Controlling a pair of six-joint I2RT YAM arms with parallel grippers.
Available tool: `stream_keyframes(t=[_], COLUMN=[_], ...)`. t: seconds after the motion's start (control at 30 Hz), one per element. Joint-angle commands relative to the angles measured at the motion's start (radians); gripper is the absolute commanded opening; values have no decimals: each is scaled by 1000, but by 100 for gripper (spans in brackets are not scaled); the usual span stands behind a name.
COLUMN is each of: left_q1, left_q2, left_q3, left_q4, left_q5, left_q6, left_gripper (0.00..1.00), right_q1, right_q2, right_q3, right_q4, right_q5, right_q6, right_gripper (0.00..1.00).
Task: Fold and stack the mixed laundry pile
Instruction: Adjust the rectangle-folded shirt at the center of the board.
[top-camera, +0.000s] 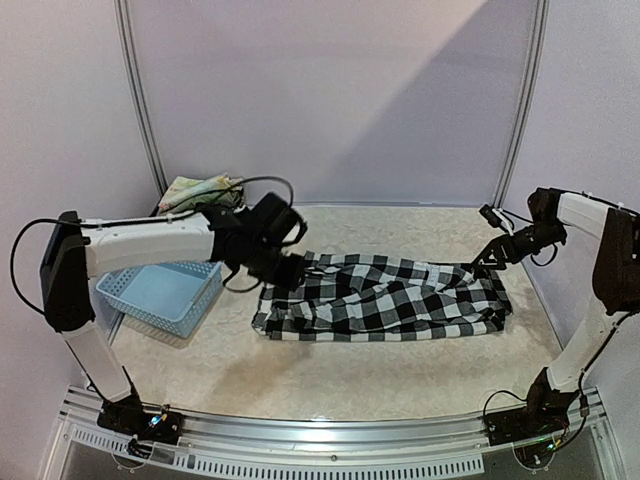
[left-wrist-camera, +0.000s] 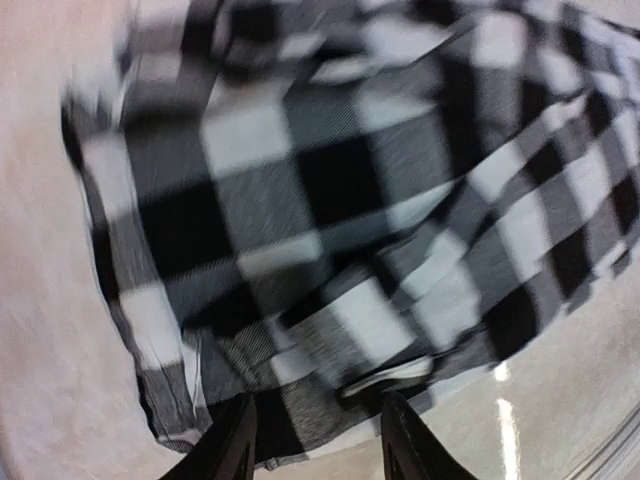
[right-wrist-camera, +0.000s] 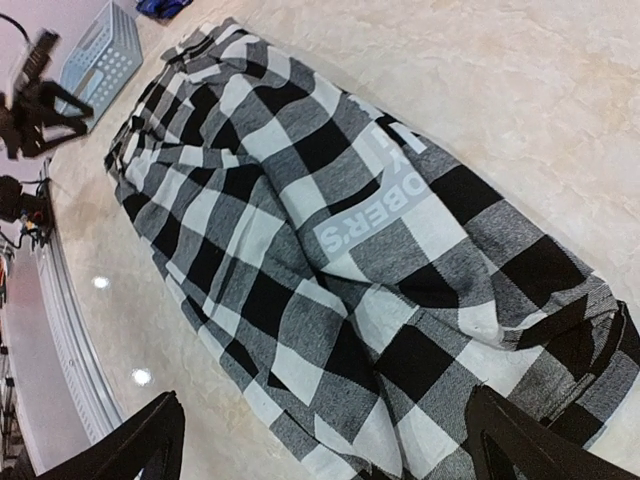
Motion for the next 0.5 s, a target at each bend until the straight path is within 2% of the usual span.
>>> stream_keyframes(t=[0.0, 0.07, 0.13, 0.27, 0.37, 0.47], left_q1=[68, 70, 68, 61, 52, 33], left_q2=[-43, -45, -39, -43, -41, -6], left_q3=[-278, -320, -315, -241, -179, -108], left_q4=[309, 408, 444, 346, 294, 259], left_q5=[254, 296, 320, 282, 243, 249], left_q6=[-521, -525, -509, -441, -389, -328], left_gripper=[42, 39, 34, 28, 23, 20], right_q1=[-6, -3, 6, 30, 65, 145], right_q2=[-36, -51, -16, 98, 134, 129], right_q3=[-39, -53, -22, 17, -5, -44], right_q4=[162, 169, 78, -100, -130, -114], right_q5=[-33, -80, -149, -222, -204, -120], right_q6=[198, 252, 207, 74, 42, 32], right_gripper=[99, 99, 99, 99, 99, 99])
